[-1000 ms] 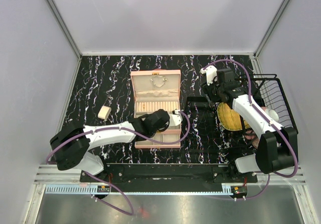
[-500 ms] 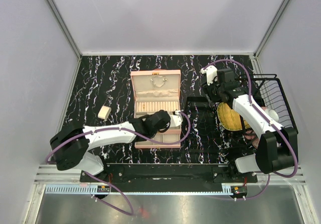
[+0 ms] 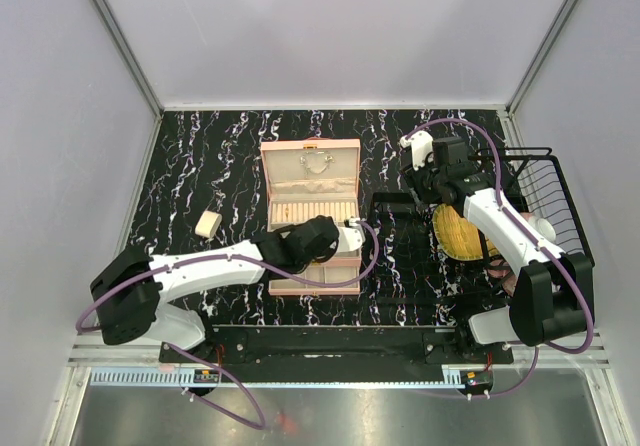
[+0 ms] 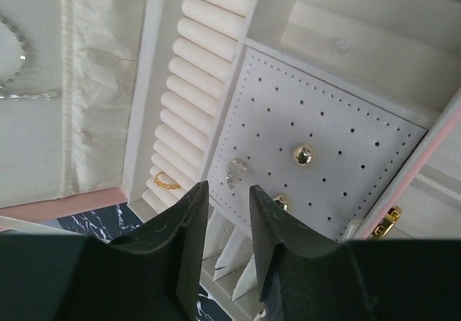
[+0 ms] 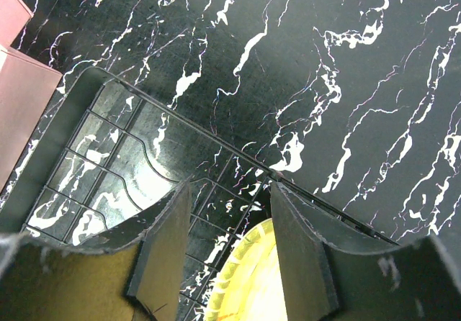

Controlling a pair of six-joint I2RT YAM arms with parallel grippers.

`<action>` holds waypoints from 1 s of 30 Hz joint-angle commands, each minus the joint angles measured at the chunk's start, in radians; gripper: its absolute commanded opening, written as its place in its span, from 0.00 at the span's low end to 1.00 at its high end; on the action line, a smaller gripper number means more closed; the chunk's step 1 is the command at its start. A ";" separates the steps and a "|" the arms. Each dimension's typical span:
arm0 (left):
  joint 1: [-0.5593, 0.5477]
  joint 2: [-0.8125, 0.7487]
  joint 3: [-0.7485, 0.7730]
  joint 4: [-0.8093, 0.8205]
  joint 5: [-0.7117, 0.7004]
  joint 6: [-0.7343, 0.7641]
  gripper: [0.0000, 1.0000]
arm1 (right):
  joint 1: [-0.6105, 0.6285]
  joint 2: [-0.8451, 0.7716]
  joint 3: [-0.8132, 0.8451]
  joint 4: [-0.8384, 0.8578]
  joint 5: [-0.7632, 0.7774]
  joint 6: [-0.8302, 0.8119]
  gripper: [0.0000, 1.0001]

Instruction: Organize the mixed jewelry

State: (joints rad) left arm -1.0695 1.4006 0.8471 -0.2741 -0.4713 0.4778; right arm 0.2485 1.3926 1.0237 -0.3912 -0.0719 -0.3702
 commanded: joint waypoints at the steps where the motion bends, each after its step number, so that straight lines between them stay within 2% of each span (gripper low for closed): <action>1: -0.004 -0.055 0.087 -0.019 0.003 -0.004 0.36 | -0.006 -0.023 -0.005 0.023 -0.016 0.001 0.55; 10: 0.026 -0.069 0.113 -0.004 -0.007 0.007 0.38 | -0.006 -0.021 -0.007 0.023 -0.014 0.002 0.55; 17: 0.118 -0.057 0.078 0.036 0.039 -0.001 0.38 | -0.006 -0.020 -0.008 0.023 -0.011 -0.001 0.55; 30: 0.143 -0.009 0.035 0.065 0.118 -0.028 0.39 | -0.008 -0.007 -0.005 0.023 -0.009 -0.003 0.55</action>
State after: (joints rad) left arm -0.9367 1.3731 0.8967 -0.2657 -0.3912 0.4721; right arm 0.2485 1.3926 1.0203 -0.3897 -0.0715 -0.3702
